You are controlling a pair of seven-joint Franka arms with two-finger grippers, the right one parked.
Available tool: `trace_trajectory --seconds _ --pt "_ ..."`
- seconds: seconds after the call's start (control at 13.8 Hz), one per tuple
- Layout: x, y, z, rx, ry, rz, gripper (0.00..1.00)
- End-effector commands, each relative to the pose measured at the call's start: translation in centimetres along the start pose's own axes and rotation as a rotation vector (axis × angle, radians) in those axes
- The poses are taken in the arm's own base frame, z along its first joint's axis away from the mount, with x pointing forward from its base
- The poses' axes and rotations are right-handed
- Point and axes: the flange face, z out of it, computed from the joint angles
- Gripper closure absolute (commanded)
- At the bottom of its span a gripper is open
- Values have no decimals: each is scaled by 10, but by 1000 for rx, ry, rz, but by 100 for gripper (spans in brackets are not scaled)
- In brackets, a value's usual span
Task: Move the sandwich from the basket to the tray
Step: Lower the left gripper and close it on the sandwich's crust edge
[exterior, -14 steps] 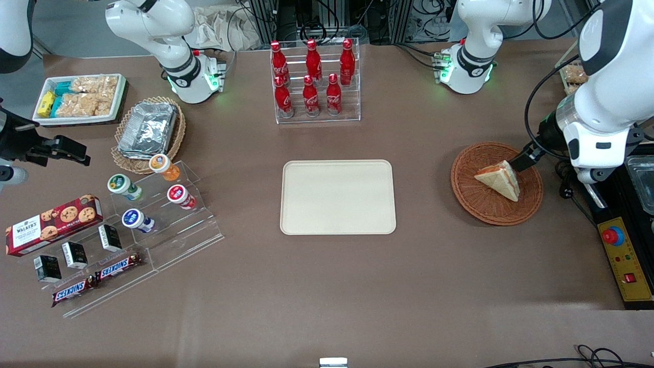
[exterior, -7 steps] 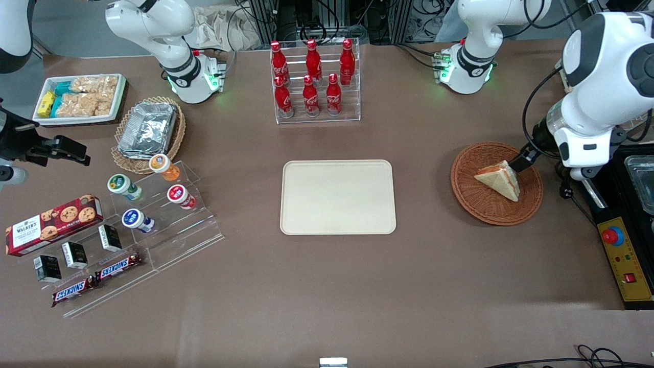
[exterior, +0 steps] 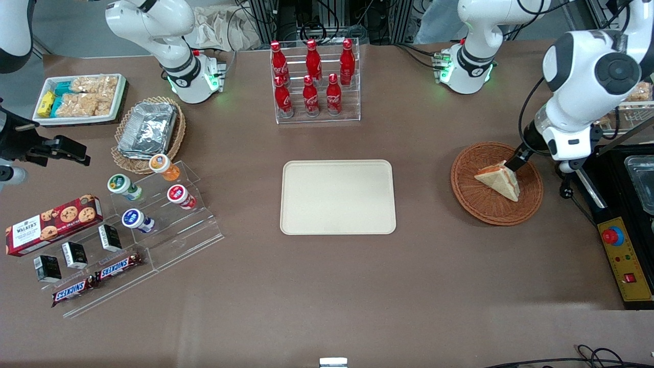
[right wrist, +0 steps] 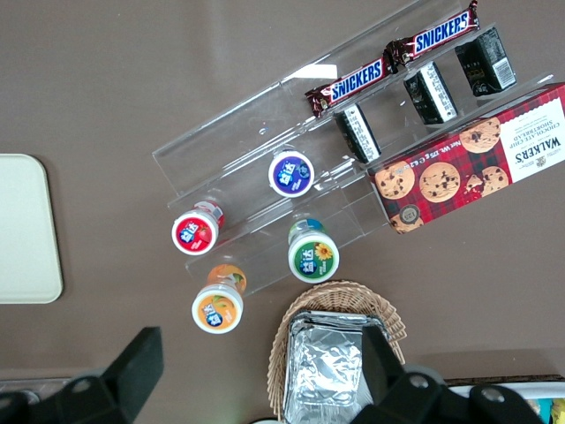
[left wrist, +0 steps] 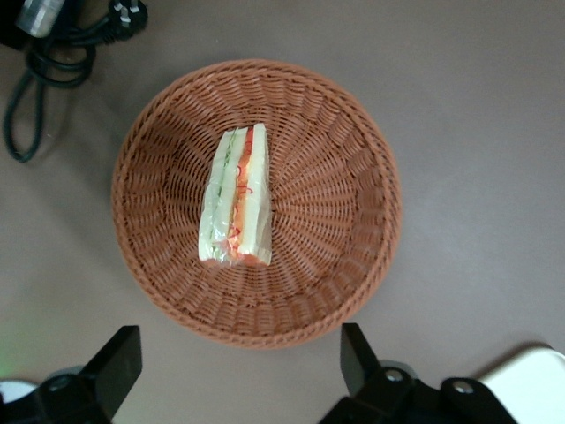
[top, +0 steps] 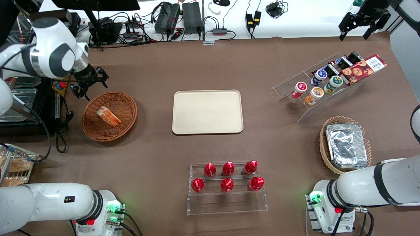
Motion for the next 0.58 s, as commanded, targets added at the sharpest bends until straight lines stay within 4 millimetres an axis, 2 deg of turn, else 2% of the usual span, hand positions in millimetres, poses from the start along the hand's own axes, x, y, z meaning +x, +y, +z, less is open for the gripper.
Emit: trace_trajectory --seconds 0.0,0.22,0.51 --pt "-6 -13 39 -2 32 3 0" --pt "-8 -14 72 16 39 27 0" --pt "-9 -20 98 2 49 19 0"
